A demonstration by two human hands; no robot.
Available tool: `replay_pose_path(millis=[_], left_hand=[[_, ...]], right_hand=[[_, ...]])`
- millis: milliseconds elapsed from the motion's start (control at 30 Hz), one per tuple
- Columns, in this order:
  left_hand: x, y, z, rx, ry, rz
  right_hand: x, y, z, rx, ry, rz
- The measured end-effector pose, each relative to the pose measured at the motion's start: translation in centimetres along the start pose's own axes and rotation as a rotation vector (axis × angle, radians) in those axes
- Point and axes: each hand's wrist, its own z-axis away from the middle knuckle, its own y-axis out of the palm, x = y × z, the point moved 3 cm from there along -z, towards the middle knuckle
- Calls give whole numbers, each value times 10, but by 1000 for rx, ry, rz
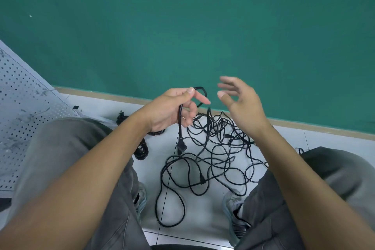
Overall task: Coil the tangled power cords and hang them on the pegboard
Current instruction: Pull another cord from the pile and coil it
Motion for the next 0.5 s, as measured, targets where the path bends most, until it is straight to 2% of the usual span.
replay_pose_path(millis=[100, 200, 367, 500], left_hand=[[-1, 4, 2, 61, -27, -16], [-3, 4, 3, 81, -20, 3], [-5, 7, 5, 78, 23, 101], [-4, -2, -1, 6, 125, 46]], right_hand=[[6, 11, 4, 203, -146, 31], [0, 21, 3, 259, -140, 69], [0, 22, 2, 174, -105, 122], [1, 14, 1, -3, 41, -148]])
